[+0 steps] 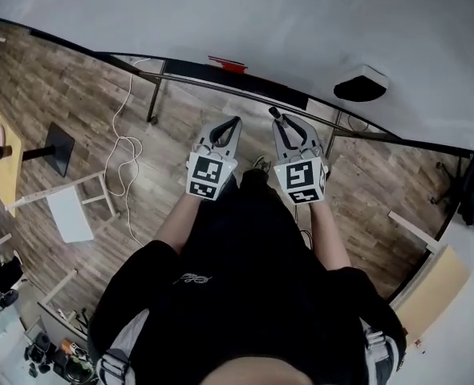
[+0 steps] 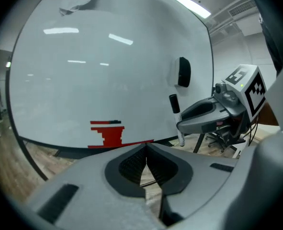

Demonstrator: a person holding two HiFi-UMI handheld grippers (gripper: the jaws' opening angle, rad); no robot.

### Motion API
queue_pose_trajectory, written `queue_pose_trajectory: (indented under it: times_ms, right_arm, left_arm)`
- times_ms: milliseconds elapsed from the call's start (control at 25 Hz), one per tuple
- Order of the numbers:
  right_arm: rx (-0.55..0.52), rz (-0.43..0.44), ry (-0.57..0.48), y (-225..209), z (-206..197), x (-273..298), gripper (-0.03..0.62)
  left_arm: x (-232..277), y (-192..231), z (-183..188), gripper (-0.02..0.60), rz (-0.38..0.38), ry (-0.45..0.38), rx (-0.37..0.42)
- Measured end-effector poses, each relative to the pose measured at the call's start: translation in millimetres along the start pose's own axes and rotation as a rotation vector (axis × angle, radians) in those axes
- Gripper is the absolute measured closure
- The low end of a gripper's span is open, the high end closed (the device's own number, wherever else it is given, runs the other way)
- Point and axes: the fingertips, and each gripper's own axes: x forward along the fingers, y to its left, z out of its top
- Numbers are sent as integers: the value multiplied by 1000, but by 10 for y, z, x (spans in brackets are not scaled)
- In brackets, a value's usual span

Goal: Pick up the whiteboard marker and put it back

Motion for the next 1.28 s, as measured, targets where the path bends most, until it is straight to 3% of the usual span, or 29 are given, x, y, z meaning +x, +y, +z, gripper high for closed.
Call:
queue_pose_trajectory:
  times_ms: [200, 320, 480, 640, 800, 920, 1280]
  right_arm:
    - [-222, 17, 103, 156, -174, 141, 536]
    - [-306, 7, 144, 237, -178, 183, 536]
    - [-339, 13, 203, 326, -181, 298, 536]
    - [-460, -15, 296, 418, -159, 358, 536]
    - [-439, -11, 323, 518, -50, 466, 536]
    - [-502, -43, 363, 518, -7, 579, 536]
    - [-620, -16, 472, 425, -124, 980, 536]
  left_arm:
    - [-370, -31, -465, 574, 71, 62, -113]
    - [-606, 157, -610, 574, 114, 61, -187]
    - [-724, 480, -572, 574, 138, 16, -178]
    - [-781, 673, -556, 574, 125, -26, -202]
    - [-753, 736, -554, 574, 97, -64, -234]
    - [-700, 767, -565, 574, 84, -83, -242]
    - [-798, 1062, -688, 574, 136, -83, -291]
